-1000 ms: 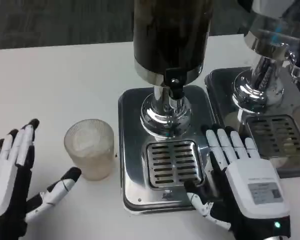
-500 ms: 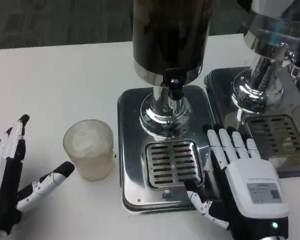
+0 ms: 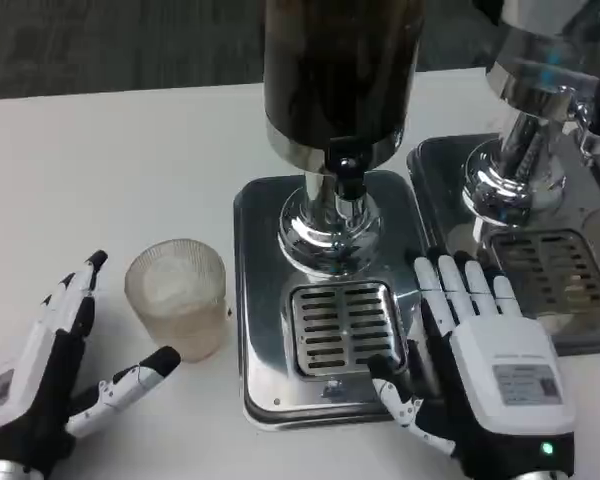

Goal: Grasp the cup under the faucet to collect the drink, then remove the cup.

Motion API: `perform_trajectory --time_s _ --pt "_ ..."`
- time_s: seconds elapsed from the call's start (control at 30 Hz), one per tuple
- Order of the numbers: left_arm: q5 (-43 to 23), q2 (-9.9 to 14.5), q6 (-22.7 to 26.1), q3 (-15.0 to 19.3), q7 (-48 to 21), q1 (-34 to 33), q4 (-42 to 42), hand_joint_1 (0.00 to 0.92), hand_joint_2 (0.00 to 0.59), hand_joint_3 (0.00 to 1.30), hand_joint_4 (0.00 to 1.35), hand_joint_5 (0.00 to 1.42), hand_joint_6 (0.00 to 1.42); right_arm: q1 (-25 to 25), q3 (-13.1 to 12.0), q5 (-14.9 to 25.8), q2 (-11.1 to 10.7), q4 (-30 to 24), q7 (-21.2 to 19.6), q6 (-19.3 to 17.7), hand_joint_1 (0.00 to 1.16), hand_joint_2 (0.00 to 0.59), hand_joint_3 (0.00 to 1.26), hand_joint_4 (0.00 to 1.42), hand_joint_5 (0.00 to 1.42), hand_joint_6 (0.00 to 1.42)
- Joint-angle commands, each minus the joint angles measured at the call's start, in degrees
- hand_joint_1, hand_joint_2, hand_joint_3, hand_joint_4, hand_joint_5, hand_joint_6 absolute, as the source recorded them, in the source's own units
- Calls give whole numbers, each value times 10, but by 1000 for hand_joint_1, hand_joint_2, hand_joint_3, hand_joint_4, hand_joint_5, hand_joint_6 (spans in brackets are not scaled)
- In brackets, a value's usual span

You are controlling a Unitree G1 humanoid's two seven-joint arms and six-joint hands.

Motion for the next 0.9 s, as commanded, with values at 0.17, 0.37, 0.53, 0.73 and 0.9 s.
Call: perform_trajectory --time_s 0.17,0.37,0.53,0.73,0.9 --pt "17 -7 7 -24 38 -40 38 26 0 0 0 0 0 4 -3 6 -3 3 -6 -3 316 332 15 0 0 0" --pt "16 -14 -8 -32 48 -77 87 65 0 0 0 0 0 5 -1 2 7 3 -6 10 307 328 19 0 0 0" --pt "28 -17 -11 -53 70 -109 130 99 0 0 0 0 0 10 -3 3 9 1 -19 11 304 328 11 0 0 0" --pt "31 -19 -21 -75 85 -131 160 132 0 0 0 55 13 14 -3 4 11 -3 -15 17 303 340 14 0 0 0" --pt "33 -27 -31 -90 99 -143 170 150 1 0 0 124 81 17 -4 4 9 -7 -15 15 304 341 10 0 0 1"
